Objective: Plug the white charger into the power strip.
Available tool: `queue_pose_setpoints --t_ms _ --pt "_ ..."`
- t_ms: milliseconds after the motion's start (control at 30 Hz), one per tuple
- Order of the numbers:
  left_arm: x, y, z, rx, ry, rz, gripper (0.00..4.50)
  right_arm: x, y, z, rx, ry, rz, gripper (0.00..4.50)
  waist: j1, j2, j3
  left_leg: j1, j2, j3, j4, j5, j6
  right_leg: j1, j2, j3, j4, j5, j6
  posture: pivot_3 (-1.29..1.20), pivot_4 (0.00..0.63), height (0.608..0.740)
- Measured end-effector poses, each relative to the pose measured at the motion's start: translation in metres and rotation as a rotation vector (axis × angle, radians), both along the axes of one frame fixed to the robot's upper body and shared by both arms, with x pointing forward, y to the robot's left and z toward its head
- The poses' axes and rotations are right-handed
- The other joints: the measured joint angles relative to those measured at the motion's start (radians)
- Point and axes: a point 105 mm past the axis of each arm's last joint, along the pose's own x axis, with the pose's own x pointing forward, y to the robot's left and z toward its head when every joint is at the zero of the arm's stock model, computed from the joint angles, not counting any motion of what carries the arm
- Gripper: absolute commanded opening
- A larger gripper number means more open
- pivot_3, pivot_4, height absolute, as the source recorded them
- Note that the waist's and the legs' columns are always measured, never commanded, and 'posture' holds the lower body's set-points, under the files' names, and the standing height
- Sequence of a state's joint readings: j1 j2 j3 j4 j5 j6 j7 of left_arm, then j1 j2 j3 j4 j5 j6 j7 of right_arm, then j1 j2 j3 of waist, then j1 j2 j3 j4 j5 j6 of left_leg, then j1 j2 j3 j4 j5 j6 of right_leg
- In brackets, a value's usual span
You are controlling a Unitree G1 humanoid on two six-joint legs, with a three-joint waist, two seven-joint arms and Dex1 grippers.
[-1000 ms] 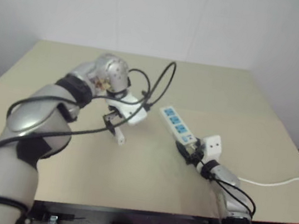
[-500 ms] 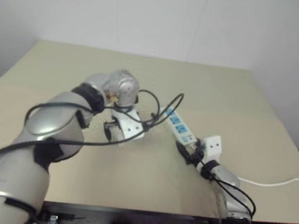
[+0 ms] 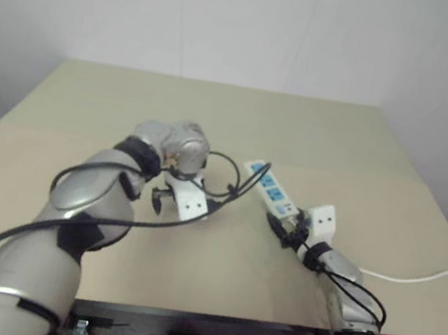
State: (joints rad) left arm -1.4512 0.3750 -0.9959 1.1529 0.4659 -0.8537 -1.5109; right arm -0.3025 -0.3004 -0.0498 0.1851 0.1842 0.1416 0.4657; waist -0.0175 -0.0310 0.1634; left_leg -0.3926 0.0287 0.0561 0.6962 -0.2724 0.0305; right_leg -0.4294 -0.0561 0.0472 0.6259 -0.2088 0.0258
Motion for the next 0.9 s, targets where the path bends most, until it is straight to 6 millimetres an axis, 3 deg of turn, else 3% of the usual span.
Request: queue_pose_setpoints --t_ms 400,767,900 --pt "0.001 -0.008 -0.008 -0.003 -0.018 -0.017 4.5 -0.001 -0.001 -0.001 0.0 -0.001 -0.013 3.41 0.003 0.0 0.0 0.0 0.0 0.0 0.0 0.0 0.0 0.0 0.0 0.0 0.0 0.0 0.0 0.0 0.15 0.74" --pt "0.002 -0.009 -0.013 -0.012 -0.022 -0.013 1.01 -0.002 -0.001 -0.001 -0.001 -0.001 -0.016 3.41 0.003 0.0 0.0 0.0 0.0 0.0 0.0 0.0 0.0 0.0 0.0 0.0 0.0 0.0 0.0 0.0 0.15 0.74" --pt "0.003 -0.01 -0.014 -0.03 -0.032 -0.002 1.02 -0.002 -0.001 -0.001 -0.002 -0.001 -0.016 3.41 0.003 0.0 0.0 0.002 0.0 0.0 0.0 0.0 0.0 0.001 0.0 0.0 0.001 0.0 0.0 0.0 0.15 0.74"
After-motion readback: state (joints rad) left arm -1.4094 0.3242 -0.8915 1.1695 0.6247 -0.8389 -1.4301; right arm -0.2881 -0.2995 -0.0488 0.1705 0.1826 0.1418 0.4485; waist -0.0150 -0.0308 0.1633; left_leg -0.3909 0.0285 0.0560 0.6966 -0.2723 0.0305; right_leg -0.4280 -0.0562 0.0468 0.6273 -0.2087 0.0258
